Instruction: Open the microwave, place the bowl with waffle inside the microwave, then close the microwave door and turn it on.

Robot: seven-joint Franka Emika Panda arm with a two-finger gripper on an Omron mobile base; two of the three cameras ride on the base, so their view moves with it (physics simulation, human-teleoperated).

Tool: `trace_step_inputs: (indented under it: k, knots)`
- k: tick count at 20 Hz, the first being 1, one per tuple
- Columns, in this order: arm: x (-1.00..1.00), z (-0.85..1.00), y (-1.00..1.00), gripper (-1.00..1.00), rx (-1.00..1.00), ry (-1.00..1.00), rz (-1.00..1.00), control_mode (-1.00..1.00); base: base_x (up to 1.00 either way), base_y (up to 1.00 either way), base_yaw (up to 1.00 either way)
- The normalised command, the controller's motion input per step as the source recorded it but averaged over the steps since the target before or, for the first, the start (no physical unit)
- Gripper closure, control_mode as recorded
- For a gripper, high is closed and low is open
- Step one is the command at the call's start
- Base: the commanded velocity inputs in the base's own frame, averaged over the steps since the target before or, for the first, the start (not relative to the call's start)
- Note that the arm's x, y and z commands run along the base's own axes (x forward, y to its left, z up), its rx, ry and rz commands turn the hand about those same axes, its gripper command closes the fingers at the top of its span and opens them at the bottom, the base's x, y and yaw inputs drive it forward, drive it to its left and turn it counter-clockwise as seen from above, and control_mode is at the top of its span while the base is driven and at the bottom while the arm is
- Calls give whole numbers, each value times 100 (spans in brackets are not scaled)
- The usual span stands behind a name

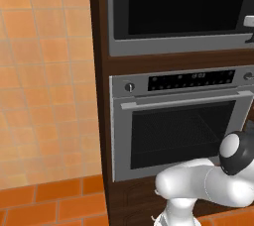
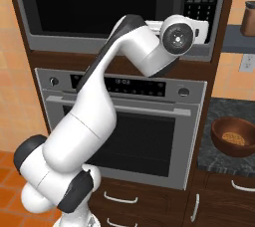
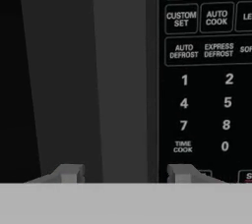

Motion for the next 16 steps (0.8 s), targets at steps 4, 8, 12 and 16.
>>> trace_step_inputs:
  k: [4, 8, 12, 16]
  knots:
    - [0, 0, 0, 100, 0, 0, 0, -100, 0, 0, 0]
    - [-20, 0, 0, 100, 0, 0, 0, -100, 0, 0, 0]
    - [-100, 0, 0, 100, 0, 0, 0, -100, 0, 0, 0]
    - [-100, 0, 0, 100, 0, 0, -3, -100, 0, 0, 0]
